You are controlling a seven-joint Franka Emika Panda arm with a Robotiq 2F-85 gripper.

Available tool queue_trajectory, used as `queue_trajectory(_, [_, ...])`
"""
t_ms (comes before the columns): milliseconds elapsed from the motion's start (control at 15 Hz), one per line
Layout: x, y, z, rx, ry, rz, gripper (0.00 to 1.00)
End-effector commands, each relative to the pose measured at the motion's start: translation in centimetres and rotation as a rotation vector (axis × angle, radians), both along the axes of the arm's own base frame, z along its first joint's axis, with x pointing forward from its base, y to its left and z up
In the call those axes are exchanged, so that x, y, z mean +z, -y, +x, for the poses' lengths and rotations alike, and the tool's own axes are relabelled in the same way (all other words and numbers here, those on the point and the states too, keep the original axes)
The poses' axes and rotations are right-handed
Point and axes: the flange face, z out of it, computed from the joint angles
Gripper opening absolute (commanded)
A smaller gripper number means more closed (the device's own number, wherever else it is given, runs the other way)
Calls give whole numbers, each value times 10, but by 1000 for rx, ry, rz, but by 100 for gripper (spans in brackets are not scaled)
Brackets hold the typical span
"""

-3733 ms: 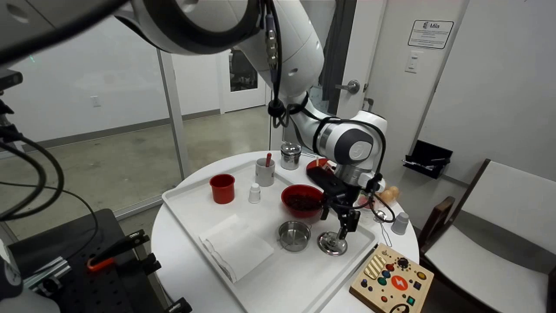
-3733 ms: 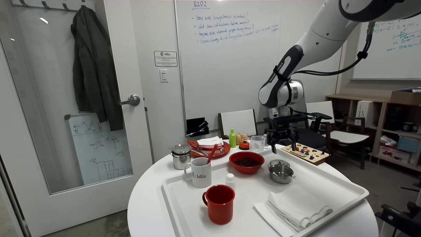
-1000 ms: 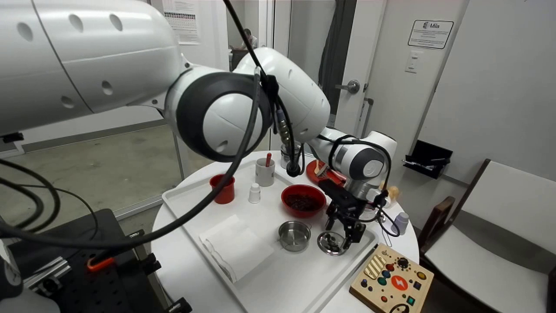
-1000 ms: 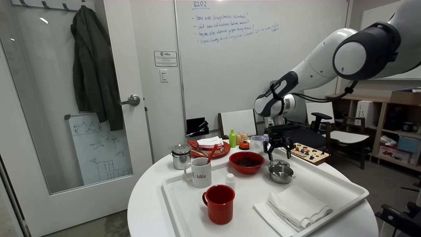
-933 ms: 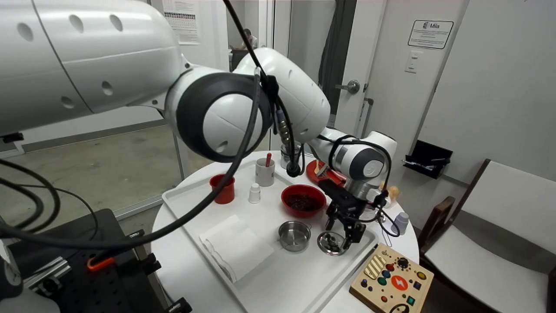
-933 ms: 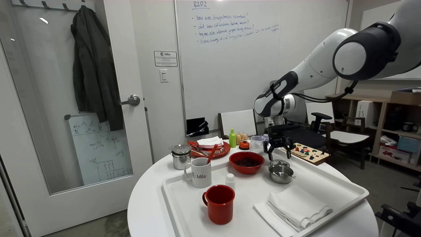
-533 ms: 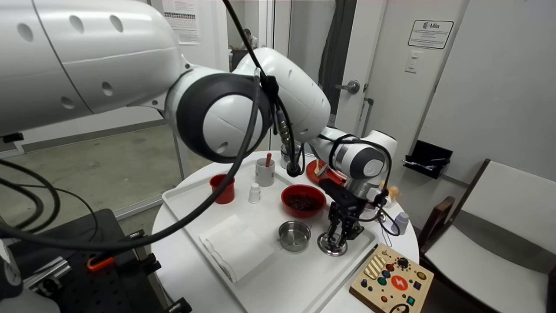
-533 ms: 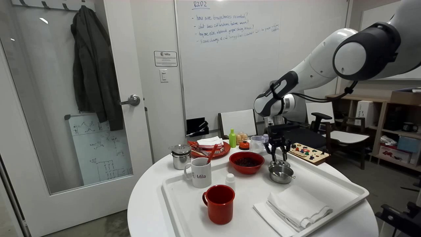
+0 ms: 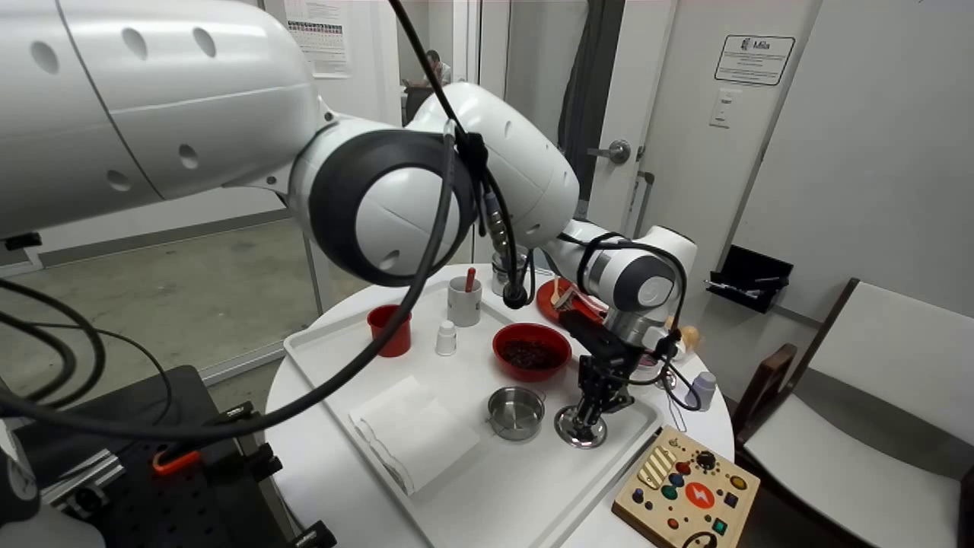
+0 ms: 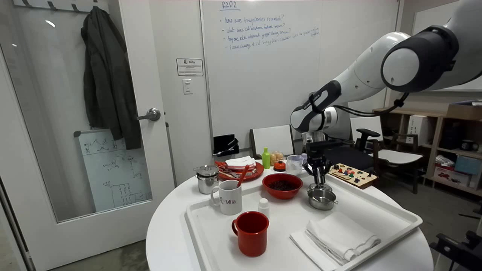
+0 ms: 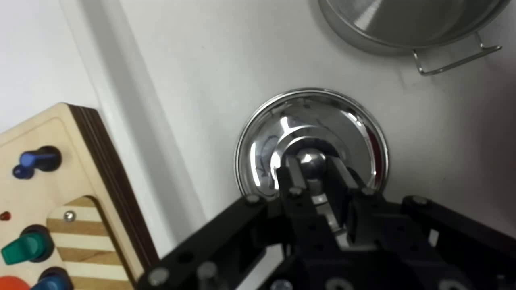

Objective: Cover the silver pot with the silver lid

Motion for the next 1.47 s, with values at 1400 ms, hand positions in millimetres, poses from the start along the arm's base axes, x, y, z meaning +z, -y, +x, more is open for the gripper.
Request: queue_trajectory(1400, [108,-30,21,38,-15,4,12])
